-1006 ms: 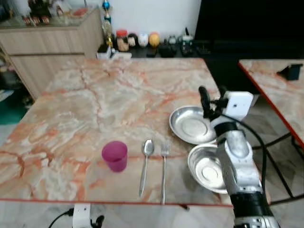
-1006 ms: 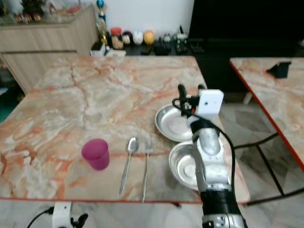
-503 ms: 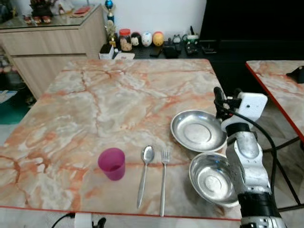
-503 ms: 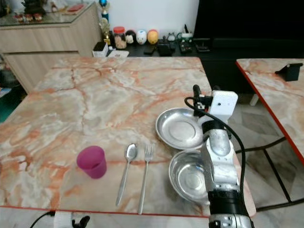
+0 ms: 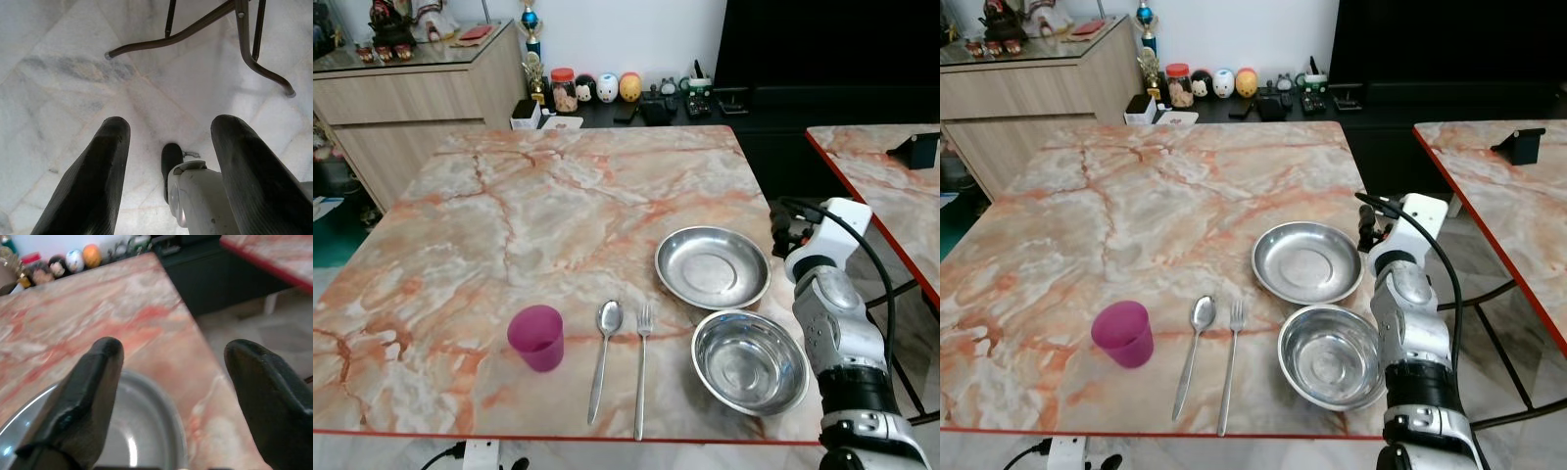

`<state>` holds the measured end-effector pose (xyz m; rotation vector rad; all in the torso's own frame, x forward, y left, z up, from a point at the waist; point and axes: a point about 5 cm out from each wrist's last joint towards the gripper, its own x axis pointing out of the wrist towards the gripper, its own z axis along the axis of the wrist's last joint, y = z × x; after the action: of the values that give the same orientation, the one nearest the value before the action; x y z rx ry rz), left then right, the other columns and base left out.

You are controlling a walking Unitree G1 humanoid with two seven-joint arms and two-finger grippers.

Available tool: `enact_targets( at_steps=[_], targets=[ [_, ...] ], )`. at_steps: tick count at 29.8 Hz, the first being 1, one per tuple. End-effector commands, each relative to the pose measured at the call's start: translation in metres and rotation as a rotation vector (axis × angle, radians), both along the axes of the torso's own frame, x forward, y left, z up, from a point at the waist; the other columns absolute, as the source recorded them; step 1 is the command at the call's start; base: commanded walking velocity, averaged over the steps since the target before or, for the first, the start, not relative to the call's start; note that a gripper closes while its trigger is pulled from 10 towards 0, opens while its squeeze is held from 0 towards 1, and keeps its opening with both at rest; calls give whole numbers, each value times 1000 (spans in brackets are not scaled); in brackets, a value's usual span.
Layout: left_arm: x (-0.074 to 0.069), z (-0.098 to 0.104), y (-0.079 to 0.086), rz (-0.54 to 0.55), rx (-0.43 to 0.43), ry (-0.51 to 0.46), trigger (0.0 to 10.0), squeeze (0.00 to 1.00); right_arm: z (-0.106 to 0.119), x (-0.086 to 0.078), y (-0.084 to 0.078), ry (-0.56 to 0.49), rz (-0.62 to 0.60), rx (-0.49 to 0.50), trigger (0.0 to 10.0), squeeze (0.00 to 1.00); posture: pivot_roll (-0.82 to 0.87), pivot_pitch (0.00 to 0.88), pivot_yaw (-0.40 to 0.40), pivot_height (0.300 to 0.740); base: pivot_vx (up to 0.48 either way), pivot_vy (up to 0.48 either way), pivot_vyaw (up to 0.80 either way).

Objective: Setting the table

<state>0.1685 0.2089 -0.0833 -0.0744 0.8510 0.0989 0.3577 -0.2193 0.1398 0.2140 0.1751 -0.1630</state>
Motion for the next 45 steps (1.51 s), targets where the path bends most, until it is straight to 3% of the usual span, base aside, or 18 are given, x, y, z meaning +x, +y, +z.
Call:
enact_targets(
  at_steps=[1,6,16,26,37,45],
  targets=[
    [-1,0,2,3,2,-2,10000,0,2,5,2,23,29,52,10000,0,-52,0,30,740,0,0,0],
    [3,2,1,-1,2,-10,10000,0,-8,5,0,110,24,76,10000,0,-50,0,31,740,0,0,0],
    [2,0,-1,-12,5,5,10000,0,-24,-6,-12,169,-51,105,10000,0,-50,0,32,740,0,0,0],
    [-3,-1,3,-16,12,18,10000,0,-36,-8,-3,193,-19,208,10000,0,-44,0,31,740,0,0,0],
    [0,2,9,-41,24,7,10000,0,-43,-8,1,207,-17,207,10000,0,-39,0,32,740,0,0,0],
    [5,3,4,-46,25,-11,10000,0,-53,-10,4,244,-6,223,10000,0,-36,0,29,740,0,0,0]
  ],
)
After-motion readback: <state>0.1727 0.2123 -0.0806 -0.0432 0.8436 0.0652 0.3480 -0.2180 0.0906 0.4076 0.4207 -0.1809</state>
